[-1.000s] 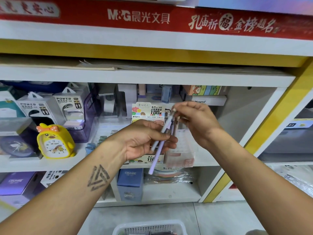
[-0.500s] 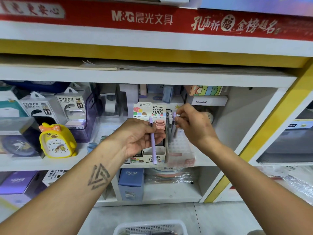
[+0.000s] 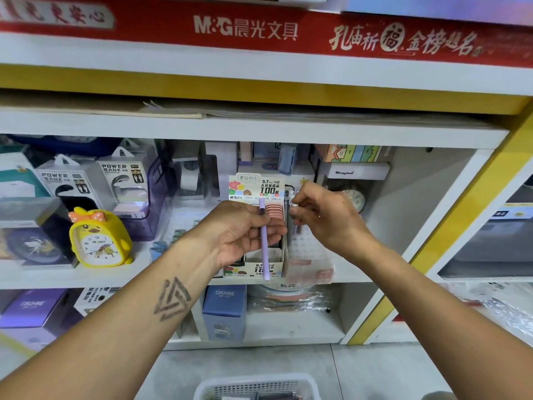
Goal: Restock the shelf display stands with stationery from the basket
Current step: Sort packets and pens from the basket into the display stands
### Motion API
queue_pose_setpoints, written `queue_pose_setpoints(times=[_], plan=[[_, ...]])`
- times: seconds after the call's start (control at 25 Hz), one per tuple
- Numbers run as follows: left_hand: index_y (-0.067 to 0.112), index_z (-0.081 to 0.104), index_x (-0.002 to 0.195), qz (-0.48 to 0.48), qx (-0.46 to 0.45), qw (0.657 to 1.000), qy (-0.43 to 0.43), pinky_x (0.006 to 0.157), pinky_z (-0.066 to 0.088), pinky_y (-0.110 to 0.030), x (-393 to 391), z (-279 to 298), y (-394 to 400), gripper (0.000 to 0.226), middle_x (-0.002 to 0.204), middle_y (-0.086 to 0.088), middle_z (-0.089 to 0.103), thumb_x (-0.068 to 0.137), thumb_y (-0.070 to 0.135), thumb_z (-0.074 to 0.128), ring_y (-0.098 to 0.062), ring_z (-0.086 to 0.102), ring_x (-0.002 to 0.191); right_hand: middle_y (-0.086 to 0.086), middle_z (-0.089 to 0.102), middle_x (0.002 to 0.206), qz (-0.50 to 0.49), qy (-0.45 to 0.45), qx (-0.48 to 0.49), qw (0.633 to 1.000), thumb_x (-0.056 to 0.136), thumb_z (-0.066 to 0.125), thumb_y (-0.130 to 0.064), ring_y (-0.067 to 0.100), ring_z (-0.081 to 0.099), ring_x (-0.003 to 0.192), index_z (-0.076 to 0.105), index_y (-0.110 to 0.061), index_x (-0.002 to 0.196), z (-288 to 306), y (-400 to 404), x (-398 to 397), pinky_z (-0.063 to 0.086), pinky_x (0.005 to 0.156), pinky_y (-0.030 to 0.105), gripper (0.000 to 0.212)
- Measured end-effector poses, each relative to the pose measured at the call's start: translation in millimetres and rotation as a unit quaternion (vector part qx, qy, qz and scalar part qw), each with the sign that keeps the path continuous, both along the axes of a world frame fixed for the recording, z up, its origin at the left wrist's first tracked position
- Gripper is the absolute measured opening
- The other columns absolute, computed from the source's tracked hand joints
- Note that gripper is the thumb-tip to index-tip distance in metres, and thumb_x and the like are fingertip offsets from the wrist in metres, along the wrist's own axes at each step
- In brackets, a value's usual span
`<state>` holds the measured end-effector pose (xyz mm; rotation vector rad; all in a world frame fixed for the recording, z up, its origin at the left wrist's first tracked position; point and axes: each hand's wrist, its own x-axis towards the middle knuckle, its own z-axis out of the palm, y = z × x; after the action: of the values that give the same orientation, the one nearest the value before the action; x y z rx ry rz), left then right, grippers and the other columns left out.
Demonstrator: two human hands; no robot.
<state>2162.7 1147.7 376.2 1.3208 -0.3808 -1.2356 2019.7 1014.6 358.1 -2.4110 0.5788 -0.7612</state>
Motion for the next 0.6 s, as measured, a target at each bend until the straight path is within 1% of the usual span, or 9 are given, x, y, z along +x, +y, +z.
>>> queue_pose_setpoints(times=[0.12,0.16,0.24,0.32,0.36,0.4,0.48,0.52,0.6], plan=[[-0.009,0.057,0.112,0.013,-0.010,1.000,0.006,0.075,0.061,-0.043,0.5,-1.0,0.1,0.019,0.100,-0.030,0.071,0.093,-0.010,0.052,-0.036,0.073,0.087,-0.008,0.068,0.074,-0.017,0.015,-0.004,1.000,0.095,0.066,-0.014,0.007,0.067,0.069,0.054,-0.030,0.085,-4.2,-3.1,-0.6,0.058,0.064,0.036,0.022],[-0.009,0.057,0.115,0.016,-0.013,1.000,0.006,0.074,0.061,-0.044,0.5,-1.2,0.1,0.023,0.100,-0.030,0.071,0.093,-0.010,0.054,-0.036,0.073,0.086,-0.007,0.069,0.075,-0.027,0.025,-0.010,0.999,0.095,0.066,-0.015,0.008,0.066,0.070,0.059,-0.028,0.086,-5.9,-4.0,-0.9,0.056,0.065,0.036,0.017],[-0.008,0.059,0.115,0.015,-0.021,1.000,0.003,0.074,0.061,-0.044,-0.7,-0.6,0.5,0.026,0.097,-0.028,0.072,0.090,-0.011,0.058,-0.036,0.073,0.083,-0.003,0.074,0.086,-0.042,0.054,-0.057,0.996,0.096,0.064,-0.016,0.011,0.065,0.076,0.072,-0.020,0.097,-6.8,-5.4,-2.0,0.052,0.070,0.031,0.009],[-0.008,0.062,0.112,0.007,-0.031,0.999,-0.004,0.075,0.061,-0.043,-1.7,0.0,0.9,0.026,0.096,-0.026,0.072,0.086,-0.011,0.063,-0.035,0.073,0.082,-0.002,0.074,0.097,-0.055,0.060,-0.091,0.993,0.097,0.063,-0.018,0.009,0.060,0.079,0.075,-0.016,0.111,-5.0,-6.9,-1.7,0.045,0.073,0.023,0.018],[-0.007,0.064,0.110,0.002,-0.037,0.999,-0.008,0.075,0.061,-0.043,-2.4,0.4,1.2,0.025,0.097,-0.025,0.072,0.085,-0.011,0.064,-0.036,0.073,0.083,-0.003,0.073,0.097,-0.061,0.037,-0.055,0.996,0.097,0.064,-0.021,0.008,0.058,0.077,0.074,-0.017,0.115,-1.9,-6.1,-1.1,0.043,0.072,0.019,0.021],[-0.007,0.065,0.107,-0.006,-0.044,0.999,-0.011,0.074,0.062,-0.043,-3.3,0.1,1.1,0.024,0.097,-0.025,0.073,0.084,-0.011,0.065,-0.036,0.073,0.083,-0.003,0.073,0.093,-0.055,-0.001,0.025,0.998,0.097,0.065,-0.023,0.008,0.060,0.073,0.073,-0.017,0.117,2.3,-4.8,-0.6,0.043,0.069,0.019,0.022],[-0.007,0.065,0.104,-0.023,-0.058,0.998,-0.022,0.071,0.062,-0.041,-6.6,-1.0,0.5,0.021,0.091,-0.023,0.073,0.083,-0.013,0.065,-0.035,0.073,0.080,0.006,0.075,0.082,-0.003,-0.075,0.215,0.974,0.094,0.069,-0.021,0.016,0.063,0.065,0.070,-0.013,0.116,10.4,-1.1,0.4,0.047,0.059,0.025,0.023],[-0.007,0.063,0.104,-0.029,-0.064,0.997,-0.027,0.070,0.062,-0.041,-9.1,-1.3,-0.1,0.023,0.089,-0.023,0.073,0.083,-0.013,0.066,-0.035,0.073,0.078,0.010,0.074,0.078,0.025,-0.093,0.270,0.958,0.092,0.070,-0.017,0.019,0.063,0.062,0.070,-0.010,0.113,12.9,2.0,0.7,0.048,0.054,0.026,0.021],[-0.010,0.058,0.108,-0.024,-0.082,0.996,-0.031,0.069,0.062,-0.042,-14.3,-3.4,-3.1,0.029,0.087,-0.024,0.073,0.081,-0.013,0.068,-0.036,0.073,0.076,0.013,0.072,0.072,0.048,-0.105,0.307,0.945,0.088,0.073,-0.005,0.019,0.062,0.057,0.073,-0.004,0.102,16.9,6.4,-1.1,0.049,0.052,0.025,0.015]])
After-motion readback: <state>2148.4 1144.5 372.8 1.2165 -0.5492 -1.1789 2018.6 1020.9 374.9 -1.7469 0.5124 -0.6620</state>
